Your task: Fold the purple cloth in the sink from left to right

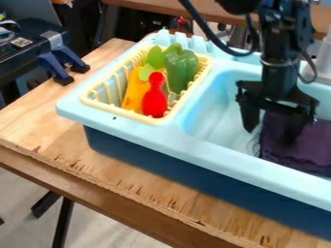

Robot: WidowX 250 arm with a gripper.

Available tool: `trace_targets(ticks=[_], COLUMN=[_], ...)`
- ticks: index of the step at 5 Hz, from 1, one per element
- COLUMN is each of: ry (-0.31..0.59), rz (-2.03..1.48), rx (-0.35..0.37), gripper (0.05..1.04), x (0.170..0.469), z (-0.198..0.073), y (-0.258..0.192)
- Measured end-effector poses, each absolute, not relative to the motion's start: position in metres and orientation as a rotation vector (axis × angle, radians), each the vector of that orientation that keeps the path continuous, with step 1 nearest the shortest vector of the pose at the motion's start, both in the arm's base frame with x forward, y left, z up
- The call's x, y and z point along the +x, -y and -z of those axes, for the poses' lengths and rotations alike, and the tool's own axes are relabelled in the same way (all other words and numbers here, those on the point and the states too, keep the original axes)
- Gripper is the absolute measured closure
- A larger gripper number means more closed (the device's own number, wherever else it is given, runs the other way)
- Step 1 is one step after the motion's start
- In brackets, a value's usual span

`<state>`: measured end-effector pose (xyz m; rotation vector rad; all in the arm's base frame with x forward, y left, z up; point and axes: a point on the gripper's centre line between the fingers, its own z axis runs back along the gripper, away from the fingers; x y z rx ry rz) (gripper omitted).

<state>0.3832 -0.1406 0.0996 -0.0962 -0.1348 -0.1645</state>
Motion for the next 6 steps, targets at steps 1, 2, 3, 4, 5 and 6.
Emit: trace_targets(ticks=[1,2,3,4,5,6], ry=[0.147,0.174,0.123,0.103,0.101,0.101], rz=[0.231,0.331,0.417,0.423,0.423,0.423], rx=[-0.126,-0.192,-0.222,-0.223,-0.223,-0.223], gripper=[0.094,0.094,0.094,0.094,0.094,0.094], x=[0.368,0.356,0.348,0.346,0.346,0.346], z=[-0.147,-0.2,-0.245,-0.245,-0.245,-0.245], y=[0.129,0.12,0.114,0.114,0.114,0.114])
